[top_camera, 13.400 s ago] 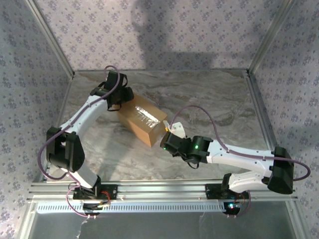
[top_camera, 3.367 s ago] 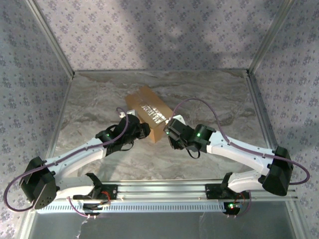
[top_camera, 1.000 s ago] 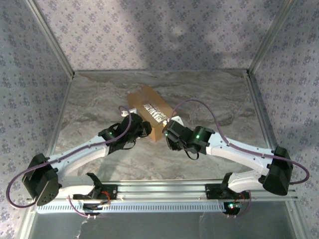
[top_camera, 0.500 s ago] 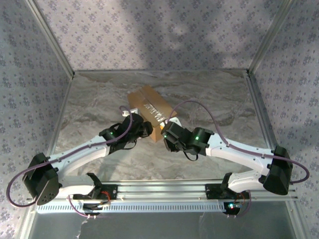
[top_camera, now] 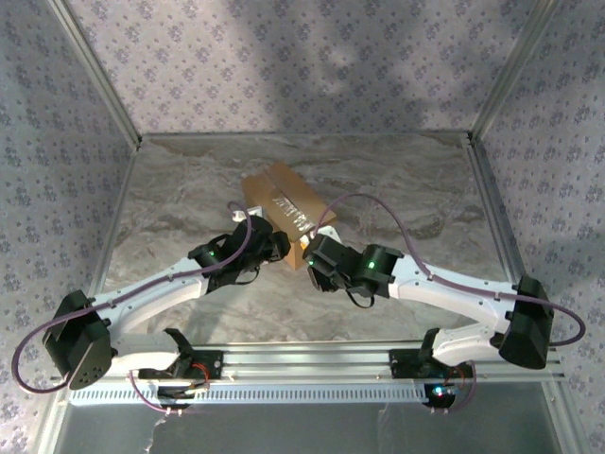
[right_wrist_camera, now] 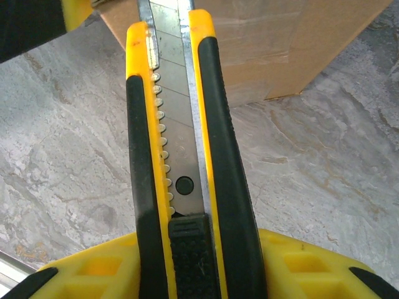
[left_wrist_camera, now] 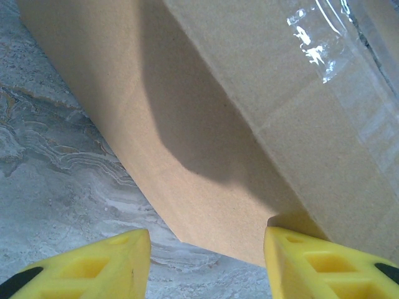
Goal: Unpack the express box
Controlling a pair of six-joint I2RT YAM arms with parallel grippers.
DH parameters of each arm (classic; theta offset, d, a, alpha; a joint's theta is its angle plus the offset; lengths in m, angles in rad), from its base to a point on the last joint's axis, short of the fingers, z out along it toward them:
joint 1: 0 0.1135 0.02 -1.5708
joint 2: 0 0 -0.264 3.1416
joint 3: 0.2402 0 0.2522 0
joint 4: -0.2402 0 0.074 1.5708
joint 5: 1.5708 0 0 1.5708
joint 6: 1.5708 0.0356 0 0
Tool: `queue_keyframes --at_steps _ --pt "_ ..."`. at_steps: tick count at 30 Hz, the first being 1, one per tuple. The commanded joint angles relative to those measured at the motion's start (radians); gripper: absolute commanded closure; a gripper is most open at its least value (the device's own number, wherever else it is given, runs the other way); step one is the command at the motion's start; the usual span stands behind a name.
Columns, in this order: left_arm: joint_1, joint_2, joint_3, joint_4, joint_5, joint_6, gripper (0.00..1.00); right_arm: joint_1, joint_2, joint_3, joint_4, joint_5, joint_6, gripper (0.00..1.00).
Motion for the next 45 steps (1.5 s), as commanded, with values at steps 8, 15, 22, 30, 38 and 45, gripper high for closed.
queue_keyframes --at_steps 8,15,22,30,38,45 --pt "-0.007 -0.051 0.014 -0.02 -0.05 0.0 0.48 0.048 0.055 0.05 0.018 0.013 0.017 1.0" --pt "-0.007 -0.075 0.002 -0.031 -0.063 0.001 0.48 0.056 0.062 0.06 0.004 0.029 0.018 1.0" --pt "-0.005 -0.096 0.013 -0.086 -0.103 -0.005 0.48 0.058 0.057 0.075 -0.02 0.041 0.014 1.0" --pt "0.077 -0.144 0.112 -0.26 -0.117 0.017 0.47 0.059 0.05 0.075 -0.04 0.047 0.023 1.0" --pt "0.143 -0.048 0.258 -0.205 -0.034 0.124 0.45 0.067 0.036 0.072 -0.031 0.058 0.026 1.0" --pt "0.153 0.127 0.383 -0.171 -0.016 0.144 0.46 0.073 0.027 0.064 -0.031 0.057 0.025 1.0"
